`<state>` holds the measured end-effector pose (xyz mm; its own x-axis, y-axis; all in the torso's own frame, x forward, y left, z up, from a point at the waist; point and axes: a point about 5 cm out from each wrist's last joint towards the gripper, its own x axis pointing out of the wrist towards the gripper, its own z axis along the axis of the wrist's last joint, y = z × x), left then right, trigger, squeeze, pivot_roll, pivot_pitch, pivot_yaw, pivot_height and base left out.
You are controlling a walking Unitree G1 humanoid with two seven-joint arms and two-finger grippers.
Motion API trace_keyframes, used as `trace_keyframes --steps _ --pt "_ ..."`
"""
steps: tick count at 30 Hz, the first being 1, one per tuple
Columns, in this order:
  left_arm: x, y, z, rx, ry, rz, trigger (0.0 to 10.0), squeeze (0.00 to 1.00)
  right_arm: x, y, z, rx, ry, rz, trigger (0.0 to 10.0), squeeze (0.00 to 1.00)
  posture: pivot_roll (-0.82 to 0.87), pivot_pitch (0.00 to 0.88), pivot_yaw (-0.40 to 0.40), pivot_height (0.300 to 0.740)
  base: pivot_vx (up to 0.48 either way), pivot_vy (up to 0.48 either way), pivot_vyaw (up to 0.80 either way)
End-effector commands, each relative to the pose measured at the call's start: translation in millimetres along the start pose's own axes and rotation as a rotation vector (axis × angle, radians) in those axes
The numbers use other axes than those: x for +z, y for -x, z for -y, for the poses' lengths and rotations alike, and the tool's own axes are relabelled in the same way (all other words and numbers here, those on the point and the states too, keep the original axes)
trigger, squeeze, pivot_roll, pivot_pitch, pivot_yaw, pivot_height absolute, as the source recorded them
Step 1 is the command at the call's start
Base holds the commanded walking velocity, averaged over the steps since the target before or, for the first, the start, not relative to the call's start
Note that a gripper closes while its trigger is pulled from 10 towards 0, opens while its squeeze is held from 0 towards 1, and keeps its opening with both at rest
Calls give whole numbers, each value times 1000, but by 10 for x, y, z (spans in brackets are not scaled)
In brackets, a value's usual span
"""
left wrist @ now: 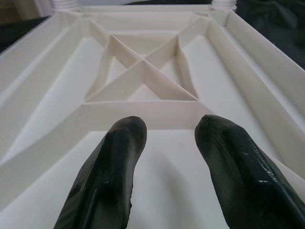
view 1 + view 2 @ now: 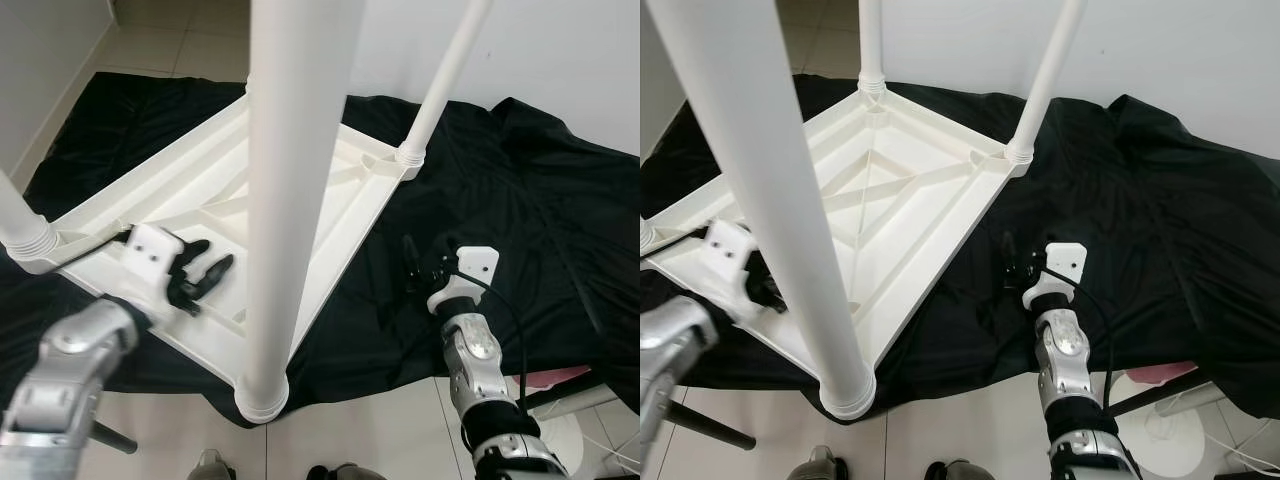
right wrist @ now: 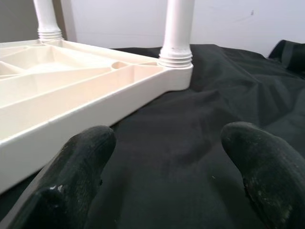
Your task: Building children table
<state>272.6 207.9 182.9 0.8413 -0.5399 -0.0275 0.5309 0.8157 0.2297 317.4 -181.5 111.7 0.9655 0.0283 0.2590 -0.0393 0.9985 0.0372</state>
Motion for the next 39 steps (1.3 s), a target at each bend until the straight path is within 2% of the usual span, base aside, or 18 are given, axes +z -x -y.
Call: trace_keyframes --steps 1,4,5,8,9,13,15,16,17,23,25,28,29,35,39 --pt "3 47 35 -146 4 24 10000 0 14 40 96 -18 7 -5 10000 0 69 70 -115 740 0 0 0" --pt "-3 64 27 -186 7 22 10000 0 38 47 136 -27 11 -6 10000 0 66 64 -113 740 0 0 0" --pt "-39 26 -3 -163 -21 -3 10000 0 48 40 146 -27 12 -6 10000 0 69 62 -108 740 0 0 0" --pt "-121 -42 -66 -105 -26 -51 10000 0 41 30 155 -24 16 -10 10000 0 74 59 -103 740 0 0 0" --pt "-137 -38 -46 -143 -32 -54 10000 1000 41 7 142 -14 17 -11 10000 0 76 51 -102 740 0 0 0" --pt "-140 -16 -11 -207 -37 -46 10000 1000 47 -15 123 -3 18 -12 10000 0 76 51 -102 740 0 0 0" --pt "-124 22 13 -275 -70 -50 10000 1000 45 -48 103 21 25 -19 10000 0 98 51 -100 740 0 0 0" --pt "-125 40 22 -300 -83 -59 10000 886 34 -58 100 29 29 -27 10000 0 101 51 -98 740 0 0 0" --pt "-124 65 32 -328 -83 -69 10000 0 32 -70 99 33 31 -31 10000 0 104 56 -94 740 0 0 0" --pt "-126 126 51 -387 -53 -80 10000 0 27 -79 96 34 32 -38 10000 0 106 64 -93 740 0 0 0" --pt "-27 238 21 -471 2 -91 10000 0 25 -72 77 50 37 -40 10000 0 108 92 -80 740 0 0 0" --pt "6 284 20 -511 15 -101 10000 0 20 -68 76 54 40 -42 10000 0 108 92 -80 740 0 0 0" --pt "15 326 31 -555 29 -125 10000 0 17 -68 83 53 42 -45 10000 0 112 97 -79 740 0 0 0" --pt "-37 404 70 -667 -42 -235 10000 0 48 -103 97 37 39 -30 10000 0 108 94 -66 740 0 0 0" --pt "-106 350 78 -681 -109 -279 10000 0 64 -135 98 25 34 -22 10000 0 109 87 -57 740 0 0 0"
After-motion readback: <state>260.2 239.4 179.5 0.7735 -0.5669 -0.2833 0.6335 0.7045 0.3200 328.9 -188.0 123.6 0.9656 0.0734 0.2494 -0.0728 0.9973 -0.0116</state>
